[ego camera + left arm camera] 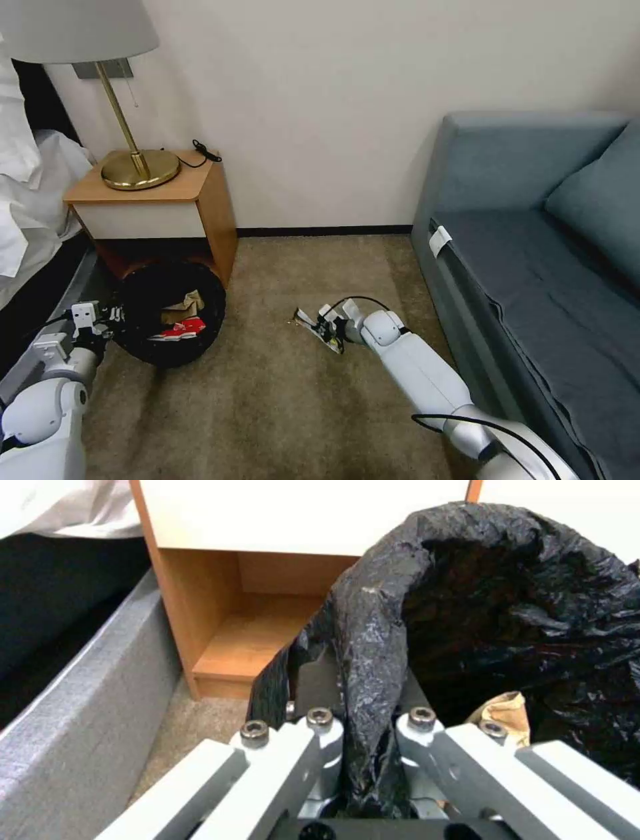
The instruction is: Pick up the trash bin, then pick up the garbage on the floor and place it into the trash bin.
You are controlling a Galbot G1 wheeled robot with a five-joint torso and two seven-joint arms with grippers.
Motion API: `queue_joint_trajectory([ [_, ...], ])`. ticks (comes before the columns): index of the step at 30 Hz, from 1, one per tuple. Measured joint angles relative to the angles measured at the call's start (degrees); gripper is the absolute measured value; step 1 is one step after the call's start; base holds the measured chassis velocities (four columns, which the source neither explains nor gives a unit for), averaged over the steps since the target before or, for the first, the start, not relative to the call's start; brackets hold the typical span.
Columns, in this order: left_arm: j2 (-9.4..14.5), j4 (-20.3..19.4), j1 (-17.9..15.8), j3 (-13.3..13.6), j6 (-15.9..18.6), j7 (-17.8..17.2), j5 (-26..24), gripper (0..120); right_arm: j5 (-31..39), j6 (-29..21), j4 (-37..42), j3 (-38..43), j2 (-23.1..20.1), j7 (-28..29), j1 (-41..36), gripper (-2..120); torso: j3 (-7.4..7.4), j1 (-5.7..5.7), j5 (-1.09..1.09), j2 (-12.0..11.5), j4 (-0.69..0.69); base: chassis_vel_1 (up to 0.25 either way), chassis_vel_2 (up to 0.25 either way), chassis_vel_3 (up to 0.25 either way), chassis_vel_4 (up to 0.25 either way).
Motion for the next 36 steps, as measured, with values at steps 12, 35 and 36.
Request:
queue_joint_trajectory([
  [12, 0.5, -0.1, -0.4, 0.6, -0.4, 1.0, 0.5, 4, 21.4, -3.7, 16.8, -6.3, 2.2, 3.7, 3.1, 0, -0.01, 0.0, 0.0, 0.0, 0.0, 0.0, 0.0, 0.0, 0.0],
  [35, -1.8, -1.9, -0.4, 1.2, 0.1, 1.0, 1.6, 4, 28.9, 1.4, 10.8, -20.0, 10.9, 18.0, 5.2, 14, -0.01, 0.0, 0.0, 0.0, 0.0, 0.0, 0.0, 0.0, 0.0],
  [36, -1.9, -2.1, -0.3, 1.2, 0.2, 1.0, 1.6, 4, 28.9, 1.5, 11.0, -20.0, 10.9, 18.2, 5.2, 15, -0.01, 0.0, 0.0, 0.0, 0.0, 0.0, 0.0, 0.0, 0.0],
])
